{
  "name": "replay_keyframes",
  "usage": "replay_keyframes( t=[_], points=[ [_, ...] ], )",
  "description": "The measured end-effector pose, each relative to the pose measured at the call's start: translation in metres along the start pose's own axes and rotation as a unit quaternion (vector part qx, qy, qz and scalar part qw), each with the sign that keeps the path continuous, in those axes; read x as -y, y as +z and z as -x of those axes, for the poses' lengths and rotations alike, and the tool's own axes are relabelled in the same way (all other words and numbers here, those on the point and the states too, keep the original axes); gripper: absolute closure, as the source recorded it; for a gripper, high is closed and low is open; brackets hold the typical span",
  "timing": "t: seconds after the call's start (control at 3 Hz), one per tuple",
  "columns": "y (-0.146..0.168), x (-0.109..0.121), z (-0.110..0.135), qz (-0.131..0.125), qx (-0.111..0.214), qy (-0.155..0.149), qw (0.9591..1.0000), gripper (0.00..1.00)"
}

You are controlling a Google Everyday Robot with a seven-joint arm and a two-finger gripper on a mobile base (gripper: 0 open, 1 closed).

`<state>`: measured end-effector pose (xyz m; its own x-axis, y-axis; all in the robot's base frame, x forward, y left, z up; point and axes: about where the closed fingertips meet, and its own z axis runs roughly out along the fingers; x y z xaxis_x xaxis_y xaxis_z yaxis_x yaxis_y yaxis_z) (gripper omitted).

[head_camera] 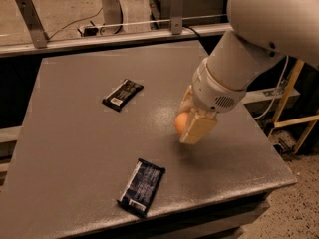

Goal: Move orange near rxbar blueberry

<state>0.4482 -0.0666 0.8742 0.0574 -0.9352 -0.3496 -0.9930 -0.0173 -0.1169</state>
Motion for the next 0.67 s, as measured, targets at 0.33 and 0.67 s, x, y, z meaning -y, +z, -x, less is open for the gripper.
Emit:
replay_keyframes(
  t=[0.33, 0.67],
  points=[
    [0.018, -0.025, 0.003, 0.020, -0.003, -0.034, 0.9992, 1.00],
    [0.039, -0.053, 0.001, 0.042, -0.002, -0.056, 0.9975, 1.00]
  ],
)
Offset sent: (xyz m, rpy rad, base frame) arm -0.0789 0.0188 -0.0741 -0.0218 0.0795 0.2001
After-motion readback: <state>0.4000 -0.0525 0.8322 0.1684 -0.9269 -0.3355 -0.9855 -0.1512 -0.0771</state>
